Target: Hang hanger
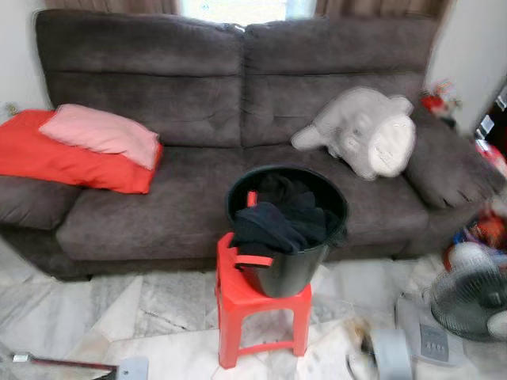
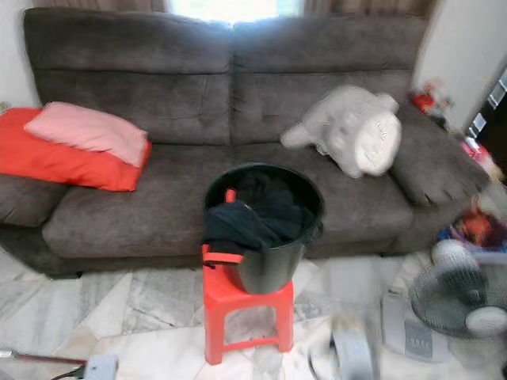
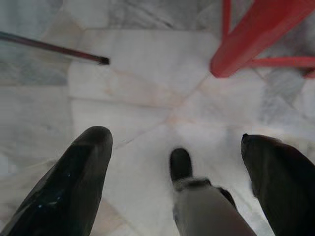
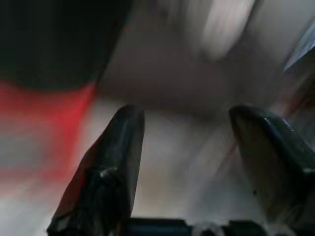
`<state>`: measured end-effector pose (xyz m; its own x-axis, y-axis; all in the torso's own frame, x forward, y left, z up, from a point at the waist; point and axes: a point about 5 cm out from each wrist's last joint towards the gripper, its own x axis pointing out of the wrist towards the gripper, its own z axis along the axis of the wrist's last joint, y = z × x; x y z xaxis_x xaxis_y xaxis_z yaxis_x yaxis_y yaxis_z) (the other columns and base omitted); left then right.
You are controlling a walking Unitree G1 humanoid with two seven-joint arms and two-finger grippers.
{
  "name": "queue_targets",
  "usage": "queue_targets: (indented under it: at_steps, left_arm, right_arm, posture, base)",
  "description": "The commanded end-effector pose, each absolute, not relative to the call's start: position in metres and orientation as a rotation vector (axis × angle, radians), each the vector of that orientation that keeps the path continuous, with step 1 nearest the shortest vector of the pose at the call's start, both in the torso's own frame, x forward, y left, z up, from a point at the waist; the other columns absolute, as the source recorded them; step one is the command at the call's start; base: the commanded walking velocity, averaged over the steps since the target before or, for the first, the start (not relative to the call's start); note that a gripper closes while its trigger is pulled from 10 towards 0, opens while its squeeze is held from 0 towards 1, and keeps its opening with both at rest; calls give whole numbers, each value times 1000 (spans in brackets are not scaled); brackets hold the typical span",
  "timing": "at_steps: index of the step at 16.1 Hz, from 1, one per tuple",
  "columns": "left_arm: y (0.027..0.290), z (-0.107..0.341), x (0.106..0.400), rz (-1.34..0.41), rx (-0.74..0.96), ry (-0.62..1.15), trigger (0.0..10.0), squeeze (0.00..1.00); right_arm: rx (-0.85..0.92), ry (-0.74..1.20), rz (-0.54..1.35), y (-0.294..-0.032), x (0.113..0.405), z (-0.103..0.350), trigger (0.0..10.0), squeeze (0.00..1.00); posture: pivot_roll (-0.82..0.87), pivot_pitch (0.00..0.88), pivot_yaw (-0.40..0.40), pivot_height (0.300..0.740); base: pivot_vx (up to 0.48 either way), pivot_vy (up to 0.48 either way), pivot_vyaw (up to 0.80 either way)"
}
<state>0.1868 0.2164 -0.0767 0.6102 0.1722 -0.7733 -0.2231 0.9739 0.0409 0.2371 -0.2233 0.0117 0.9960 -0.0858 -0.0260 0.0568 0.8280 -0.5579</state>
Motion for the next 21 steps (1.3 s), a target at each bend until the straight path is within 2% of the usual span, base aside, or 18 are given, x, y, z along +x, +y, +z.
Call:
queue_targets:
  at_steps: [1, 2, 3, 6, 7, 10, 11, 16, 18, 20, 21]
  left_arm:
    - [220, -79, 182, 245, -57, 904, 10000, 0]
    - [221, -79, 181, 228, -40, 904, 10000, 0]
    - [222, -78, 181, 228, -39, 903, 10000, 0]
    - [222, -77, 183, 220, -32, 894, 10000, 0]
    - [221, -78, 183, 214, -28, 897, 10000, 0]
    - [219, -78, 183, 203, -27, 900, 10000, 0]
    - [217, -79, 183, 199, -28, 899, 10000, 0]
    - [217, -77, 186, 208, -29, 893, 10000, 0]
    - [219, -76, 188, 208, -25, 890, 10000, 0]
    - [219, -74, 190, 206, -23, 884, 10000, 0]
    - [219, -74, 191, 201, -20, 882, 10000, 0]
  right_arm:
    - [-542, -179, -28, -199, 247, 47, 10000, 0]
    - [-463, -288, -25, -194, 236, 70, 10000, 0]
    - [-429, -303, 2, -190, 226, 72, 10000, 0]
    - [-340, -214, 10, -189, 213, 70, 10000, 0]
    - [-255, -171, 30, -185, 213, 66, 10000, 0]
    - [-186, -118, 73, -187, 234, 72, 10000, 0]
    - [-117, -52, 248, -176, 252, 70, 10000, 0]
    - [-119, 1, 566, -167, 274, 81, 10000, 0]
    - [-17, 58, 723, -159, 281, 80, 10000, 0]
    - [-70, 45, 771, -154, 290, 86, 10000, 0]
    - [-53, 23, 762, -151, 297, 92, 10000, 133]
  posture:
    - [-205, 42, 10, 740]
    - [-205, 58, 13, 740]
    - [-205, 64, 12, 740]
    - [-222, 94, 11, 740]
    - [-223, 106, 13, 740]
    - [-213, 117, 11, 740]
    - [-204, 112, 7, 740]
    - [-184, 107, 18, 740]
    - [-176, 99, 28, 740]
    - [-175, 98, 33, 740]
    - [-173, 99, 33, 740]
  base:
    - [0, 0, 0]
    - [0, 0, 0]
    - [0, 0, 0]
    - [0, 0, 0]
    - [0, 0, 0]
    - [0, 0, 0]
    - [0, 0, 0]
    - [0, 0, 0]
    - [0, 0, 0]
    - [0, 0, 0]
    - [0, 0, 0]
